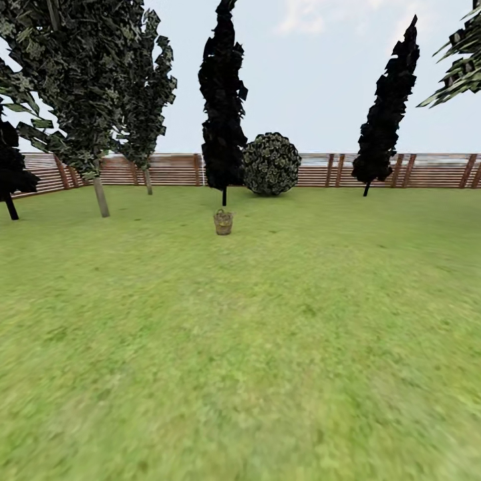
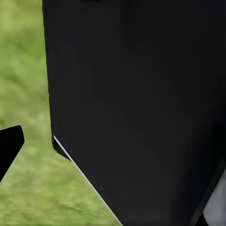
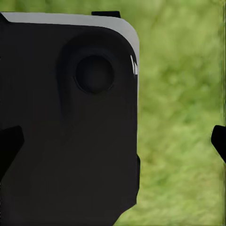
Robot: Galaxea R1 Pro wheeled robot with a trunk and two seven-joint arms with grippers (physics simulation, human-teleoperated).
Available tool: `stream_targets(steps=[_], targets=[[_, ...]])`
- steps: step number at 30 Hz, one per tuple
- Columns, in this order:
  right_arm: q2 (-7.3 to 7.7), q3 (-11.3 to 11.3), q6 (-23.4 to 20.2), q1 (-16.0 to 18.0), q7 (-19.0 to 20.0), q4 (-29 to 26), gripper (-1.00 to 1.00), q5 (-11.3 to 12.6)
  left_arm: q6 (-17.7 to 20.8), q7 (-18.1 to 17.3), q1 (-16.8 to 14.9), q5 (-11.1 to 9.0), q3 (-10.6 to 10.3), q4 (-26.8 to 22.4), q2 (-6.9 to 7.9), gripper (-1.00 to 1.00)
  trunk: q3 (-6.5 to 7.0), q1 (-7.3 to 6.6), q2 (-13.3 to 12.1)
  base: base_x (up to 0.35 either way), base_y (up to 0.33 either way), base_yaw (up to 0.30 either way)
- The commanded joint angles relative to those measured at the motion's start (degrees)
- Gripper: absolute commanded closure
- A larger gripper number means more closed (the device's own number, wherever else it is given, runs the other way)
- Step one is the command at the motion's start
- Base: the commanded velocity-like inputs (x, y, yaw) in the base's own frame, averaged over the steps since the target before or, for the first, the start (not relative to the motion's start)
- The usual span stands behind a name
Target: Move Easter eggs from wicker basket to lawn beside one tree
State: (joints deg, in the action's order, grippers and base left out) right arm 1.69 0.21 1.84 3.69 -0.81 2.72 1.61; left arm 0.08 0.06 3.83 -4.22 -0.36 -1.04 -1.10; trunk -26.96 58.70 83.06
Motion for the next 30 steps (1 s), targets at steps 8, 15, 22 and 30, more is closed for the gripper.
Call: stream_targets(steps=[8,15,22,30], targets=[[-0.10,0.05,0.05,0.09,-0.07,0.18,-1.00,0.14,0.01,-0.03,0.04,-0.44,-0.04,0.04,-0.04,-1.00,-0.04,0.03,0.02,0.313,-0.194,0.000],[-0.11,0.05,0.01,0.09,-0.07,0.18,-1.00,0.14,0.09,-0.05,0.04,-0.44,-0.05,-0.01,-0.04,-1.00,-0.04,0.03,0.02,0.313,-0.194,0.000],[-0.11,0.05,0.01,0.09,-0.07,0.18,-1.00,0.14,0.01,-0.06,0.04,-0.44,0.00,0.04,-0.04,-1.00,-0.04,0.03,0.02,0.313,-0.194,0.000],[-0.11,0.05,0.01,0.09,-0.07,0.18,-1.00,0.14,0.01,-0.06,0.04,-0.44,0.01,0.06,-0.04,-1.00,-0.04,0.03,0.02,0.312,-0.194,0.000]])
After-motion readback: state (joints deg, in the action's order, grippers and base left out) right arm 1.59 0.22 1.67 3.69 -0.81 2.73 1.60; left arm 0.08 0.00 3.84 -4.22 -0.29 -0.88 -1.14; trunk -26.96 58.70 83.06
